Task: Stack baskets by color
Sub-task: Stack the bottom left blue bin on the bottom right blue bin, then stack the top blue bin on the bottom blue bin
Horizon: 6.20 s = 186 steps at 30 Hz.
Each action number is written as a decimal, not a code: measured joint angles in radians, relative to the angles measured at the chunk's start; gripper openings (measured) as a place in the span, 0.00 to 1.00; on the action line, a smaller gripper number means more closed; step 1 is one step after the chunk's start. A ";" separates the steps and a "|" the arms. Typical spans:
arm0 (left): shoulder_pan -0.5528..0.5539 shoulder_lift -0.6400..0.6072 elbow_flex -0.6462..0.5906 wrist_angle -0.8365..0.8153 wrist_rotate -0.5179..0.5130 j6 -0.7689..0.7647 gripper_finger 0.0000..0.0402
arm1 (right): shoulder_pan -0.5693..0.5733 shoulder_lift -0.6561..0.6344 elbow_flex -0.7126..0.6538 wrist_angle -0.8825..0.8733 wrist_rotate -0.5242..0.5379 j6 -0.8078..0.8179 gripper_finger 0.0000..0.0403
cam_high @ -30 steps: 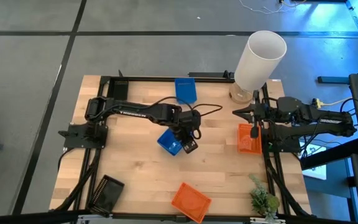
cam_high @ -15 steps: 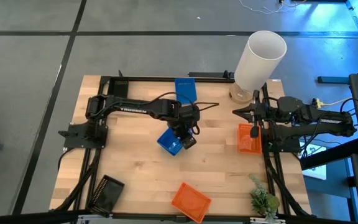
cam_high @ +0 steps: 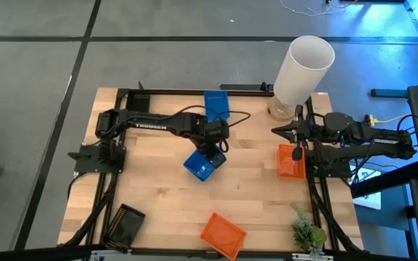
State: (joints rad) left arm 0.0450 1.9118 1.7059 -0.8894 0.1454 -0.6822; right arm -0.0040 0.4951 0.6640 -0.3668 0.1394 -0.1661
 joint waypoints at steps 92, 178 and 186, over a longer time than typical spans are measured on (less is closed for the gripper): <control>0.428 0.233 -0.009 0.110 -0.077 1.347 0.12 | 0.000 0.001 0.000 0.146 0.140 0.188 0.04; -0.057 -0.118 -0.221 -0.054 -0.157 0.995 0.18 | 0.000 0.000 0.000 0.146 0.156 0.128 0.04; -0.056 -0.118 -0.173 -0.114 -0.206 0.868 0.19 | 0.000 0.000 0.000 0.146 0.156 0.128 0.04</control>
State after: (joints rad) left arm -0.0114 1.7935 1.5333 -1.0029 -0.0611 0.1860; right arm -0.0040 0.4950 0.6640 -0.2207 0.2955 -0.0383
